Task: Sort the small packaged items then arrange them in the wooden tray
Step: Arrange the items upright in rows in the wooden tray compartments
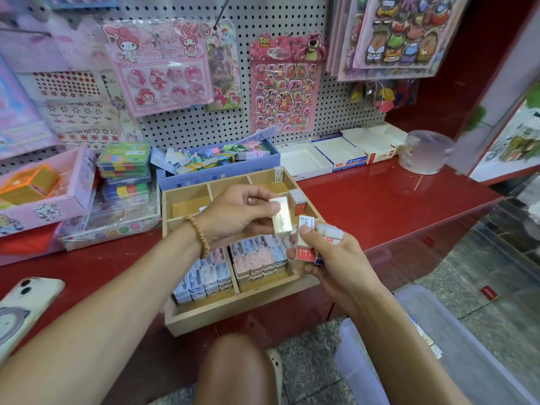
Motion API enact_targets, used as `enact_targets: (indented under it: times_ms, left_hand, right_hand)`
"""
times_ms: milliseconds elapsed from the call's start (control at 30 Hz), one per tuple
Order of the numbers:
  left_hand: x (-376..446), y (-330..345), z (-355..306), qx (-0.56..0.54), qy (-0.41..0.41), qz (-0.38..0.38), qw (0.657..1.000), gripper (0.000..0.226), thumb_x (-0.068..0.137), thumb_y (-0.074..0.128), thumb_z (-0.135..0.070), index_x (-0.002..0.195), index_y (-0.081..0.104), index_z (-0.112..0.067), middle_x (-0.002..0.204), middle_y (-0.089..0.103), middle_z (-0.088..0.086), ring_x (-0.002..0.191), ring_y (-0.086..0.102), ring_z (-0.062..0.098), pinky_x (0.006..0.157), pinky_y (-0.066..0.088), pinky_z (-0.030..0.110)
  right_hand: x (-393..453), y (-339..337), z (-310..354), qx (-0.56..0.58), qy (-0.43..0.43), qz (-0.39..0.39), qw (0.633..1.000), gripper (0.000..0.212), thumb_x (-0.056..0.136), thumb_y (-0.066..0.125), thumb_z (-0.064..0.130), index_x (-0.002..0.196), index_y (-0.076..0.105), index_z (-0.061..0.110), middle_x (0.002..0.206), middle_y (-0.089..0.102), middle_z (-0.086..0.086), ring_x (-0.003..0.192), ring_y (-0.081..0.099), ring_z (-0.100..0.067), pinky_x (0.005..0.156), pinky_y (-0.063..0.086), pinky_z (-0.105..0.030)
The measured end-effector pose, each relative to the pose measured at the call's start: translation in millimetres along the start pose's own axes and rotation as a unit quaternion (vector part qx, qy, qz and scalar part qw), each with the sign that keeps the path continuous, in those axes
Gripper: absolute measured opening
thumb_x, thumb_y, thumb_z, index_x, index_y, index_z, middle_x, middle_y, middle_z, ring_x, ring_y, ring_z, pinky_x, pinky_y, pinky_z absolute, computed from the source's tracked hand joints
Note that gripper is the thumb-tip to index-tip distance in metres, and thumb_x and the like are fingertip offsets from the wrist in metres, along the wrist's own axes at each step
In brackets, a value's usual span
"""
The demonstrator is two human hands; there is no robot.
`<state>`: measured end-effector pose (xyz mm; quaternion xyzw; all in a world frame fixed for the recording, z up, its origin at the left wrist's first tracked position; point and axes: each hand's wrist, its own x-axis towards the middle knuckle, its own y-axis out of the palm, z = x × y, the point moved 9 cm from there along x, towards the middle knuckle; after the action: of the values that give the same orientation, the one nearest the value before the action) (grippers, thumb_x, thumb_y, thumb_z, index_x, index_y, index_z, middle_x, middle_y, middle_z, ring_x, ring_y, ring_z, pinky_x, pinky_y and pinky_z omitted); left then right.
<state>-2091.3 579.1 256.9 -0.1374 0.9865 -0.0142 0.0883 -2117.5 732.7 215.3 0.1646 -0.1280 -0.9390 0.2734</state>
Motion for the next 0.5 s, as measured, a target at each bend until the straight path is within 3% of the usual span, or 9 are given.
enact_targets:
  times_ms: [100,167,267,367,500]
  left_hand:
    - [17.1,-30.4,2.9,0.146,0.021,-0.074,0.986,0.017,0.082,0.071,0.001,0.095,0.063,-0.006,0.086,0.061,0.007,0.080,0.069,0.021,0.069,0.061,0.031]
    - [28.7,-42.5,6.8,0.271,0.029,-0.095,0.957,0.024,0.084,0.071,-0.003,0.103,0.063,-0.015,0.087,0.058,0.002,0.079,0.065,0.020,0.075,0.059,0.032]
    - [41.9,-50.4,9.5,0.430,0.042,-0.122,0.893,0.019,0.087,0.068,-0.012,0.101,0.064,-0.025,0.087,0.057,-0.008,0.072,0.053,0.007,0.061,0.045,0.021]
    - [52.9,-55.9,14.8,0.464,0.046,-0.147,0.872,0.016,0.088,0.067,-0.014,0.097,0.063,-0.026,0.085,0.056,-0.010,0.070,0.047,0.002,0.055,0.034,0.018]
    - [64.9,-56.2,22.2,0.474,0.060,-0.154,0.865,0.017,0.086,0.069,-0.012,0.091,0.060,-0.026,0.089,0.059,-0.004,0.079,0.053,0.011,0.066,0.043,0.026]
  right_hand:
    - [2.5,-8.3,-2.1,0.016,0.008,-0.022,1.000,0.011,0.096,0.063,0.011,0.102,0.065,0.002,0.086,0.073,-0.012,0.079,0.075,-0.027,0.050,0.051,-0.022]
    - [4.1,-13.1,-2.9,0.036,0.013,-0.032,0.999,0.012,0.095,0.063,0.010,0.103,0.066,0.002,0.087,0.075,-0.011,0.084,0.075,-0.029,0.054,0.055,-0.023]
    - [5.1,-17.9,-4.4,0.106,0.032,-0.041,0.993,0.014,0.094,0.062,0.005,0.105,0.066,-0.003,0.095,0.076,-0.017,0.088,0.075,-0.030,0.060,0.058,-0.024]
    - [4.9,-22.0,-4.1,0.187,0.045,-0.048,0.980,0.010,0.094,0.059,-0.001,0.099,0.066,-0.005,0.099,0.074,-0.023,0.089,0.075,-0.034,0.060,0.060,-0.026]
    - [6.3,-27.7,-1.8,0.153,0.035,-0.038,0.987,0.015,0.090,0.064,0.008,0.103,0.067,0.000,0.097,0.075,-0.020,0.081,0.075,-0.028,0.058,0.060,-0.024]
